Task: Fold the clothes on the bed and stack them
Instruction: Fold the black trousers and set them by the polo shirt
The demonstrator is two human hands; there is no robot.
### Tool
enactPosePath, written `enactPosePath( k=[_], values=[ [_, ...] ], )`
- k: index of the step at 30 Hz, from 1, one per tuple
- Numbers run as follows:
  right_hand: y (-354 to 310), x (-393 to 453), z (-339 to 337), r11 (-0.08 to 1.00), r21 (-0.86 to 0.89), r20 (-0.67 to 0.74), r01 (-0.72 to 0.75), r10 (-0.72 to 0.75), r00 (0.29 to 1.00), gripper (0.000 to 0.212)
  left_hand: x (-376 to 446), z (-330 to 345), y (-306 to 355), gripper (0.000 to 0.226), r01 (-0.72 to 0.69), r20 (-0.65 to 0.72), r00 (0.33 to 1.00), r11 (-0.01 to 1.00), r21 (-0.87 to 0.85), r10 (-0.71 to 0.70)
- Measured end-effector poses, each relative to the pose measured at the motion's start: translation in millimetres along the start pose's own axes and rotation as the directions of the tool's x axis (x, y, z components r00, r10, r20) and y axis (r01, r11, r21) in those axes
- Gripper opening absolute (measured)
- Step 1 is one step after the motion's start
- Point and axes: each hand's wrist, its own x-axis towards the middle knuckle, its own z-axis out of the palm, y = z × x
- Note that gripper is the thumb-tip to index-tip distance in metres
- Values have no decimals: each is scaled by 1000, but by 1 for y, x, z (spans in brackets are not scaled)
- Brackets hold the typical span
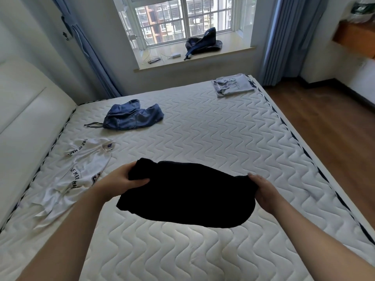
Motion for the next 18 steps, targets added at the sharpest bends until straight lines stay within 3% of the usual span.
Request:
enactPosePath(
  k=[1, 2, 8, 13, 18],
  values=[
    [-6, -2, -3, 1000, 23, -6, -8, 8, 1000, 10, -2, 2, -7, 42, 0, -1, 1000, 1000, -20, 0],
    [-10, -3, -8, 999, 42, -16, -10, 11, 1000, 8, -3, 4, -12, 43, -9, 0, 1000, 999, -33, 9],
    [-10, -15, -19, 987, 14, 55, -161, 160, 986, 38, -7, 7, -23, 47, -87, -31, 996, 992, -88, 85],
    [-4, -15, -8, 999, 26, 8, -26, 26, 1000, 30, -5, 3, -26, 47, -96, -33, 995, 991, -93, 93],
    [-8, -13, -12, 955, -280, -19, 99, -109, 994, 27, -5, 6, -39, 47, -66, -71, 996, 993, -103, 59]
  ],
)
